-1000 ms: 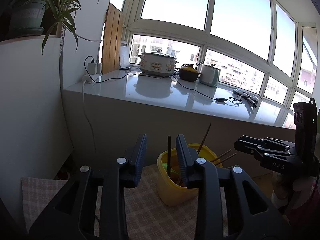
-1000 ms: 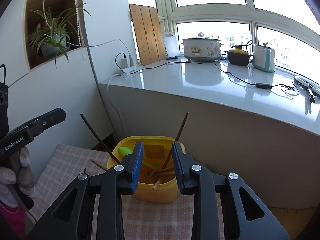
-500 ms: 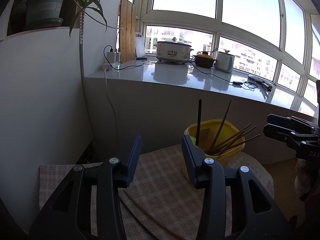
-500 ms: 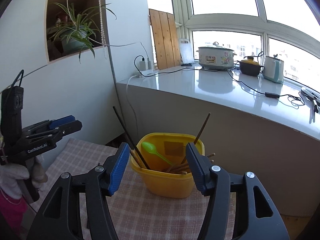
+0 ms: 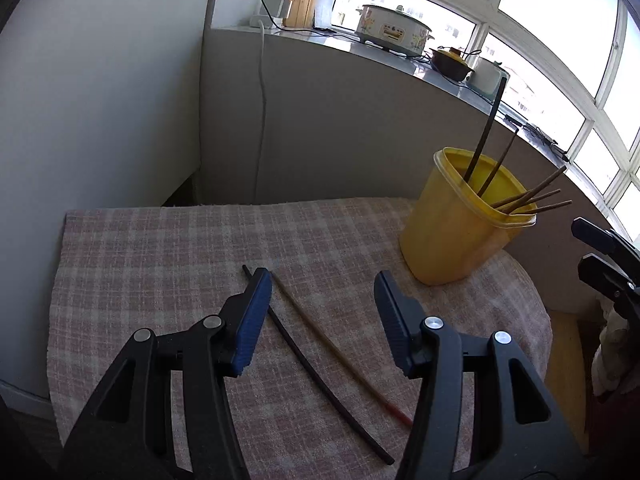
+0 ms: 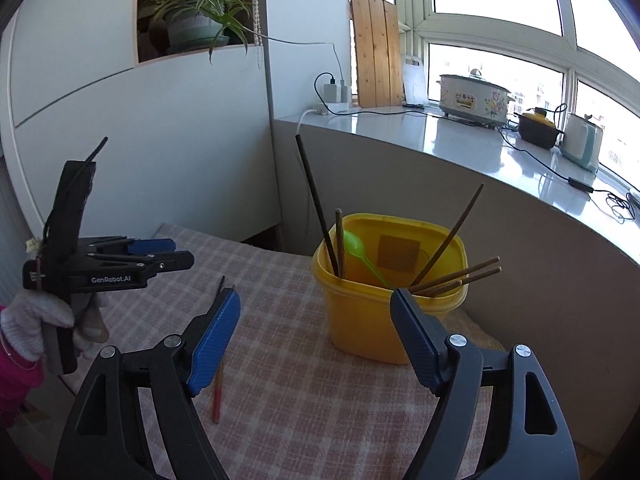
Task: Organize utensils
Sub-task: 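Lower the wooden chopstick into the container and open the right tool, then close the left tool on the black chopstick while the right tool grasps the red-tipped wooden chopstick, then lift the black chopstick with the left tool while the right tool lifts the red-tipped chopstick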
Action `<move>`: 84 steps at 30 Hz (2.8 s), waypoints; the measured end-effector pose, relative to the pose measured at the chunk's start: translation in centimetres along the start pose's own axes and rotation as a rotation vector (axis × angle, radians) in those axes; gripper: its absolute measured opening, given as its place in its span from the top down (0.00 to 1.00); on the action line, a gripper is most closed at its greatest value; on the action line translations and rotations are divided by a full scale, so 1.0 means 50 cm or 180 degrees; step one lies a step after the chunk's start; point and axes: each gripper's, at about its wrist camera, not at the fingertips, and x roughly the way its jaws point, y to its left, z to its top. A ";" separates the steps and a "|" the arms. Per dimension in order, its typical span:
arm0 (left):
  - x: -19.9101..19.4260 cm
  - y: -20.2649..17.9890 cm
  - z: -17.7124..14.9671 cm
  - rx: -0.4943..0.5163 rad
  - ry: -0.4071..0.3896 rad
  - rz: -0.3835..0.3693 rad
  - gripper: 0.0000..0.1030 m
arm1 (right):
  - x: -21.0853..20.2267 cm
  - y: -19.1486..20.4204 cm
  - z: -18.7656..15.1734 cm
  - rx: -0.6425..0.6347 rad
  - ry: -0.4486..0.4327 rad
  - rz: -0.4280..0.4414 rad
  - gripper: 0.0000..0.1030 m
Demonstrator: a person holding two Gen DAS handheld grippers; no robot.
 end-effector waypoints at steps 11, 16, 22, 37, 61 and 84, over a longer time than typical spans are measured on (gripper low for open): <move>0.110 0.047 -0.067 -0.0302 0.0578 -0.0030 0.47 | 0.040 0.030 -0.039 -0.0120 0.0243 0.0059 0.25; 0.154 0.038 -0.076 -0.0255 0.0729 0.0043 0.53 | 0.051 0.036 -0.049 -0.0130 0.0314 0.0063 0.25; 0.192 0.012 -0.075 -0.0156 0.0831 0.0127 0.61 | 0.059 0.040 -0.054 -0.0159 0.0365 0.0074 0.25; 0.197 0.033 -0.070 -0.0092 0.0842 0.0189 0.87 | 0.104 0.090 -0.061 -0.0321 0.0547 0.0240 0.25; 0.104 0.144 -0.079 -0.0187 0.1104 0.0392 0.83 | 0.399 0.182 -0.060 -0.0328 0.1837 0.0666 0.54; -0.001 0.204 -0.051 -0.0298 0.0591 0.0204 0.95 | 0.445 0.179 -0.029 -0.0202 0.1896 0.0549 0.96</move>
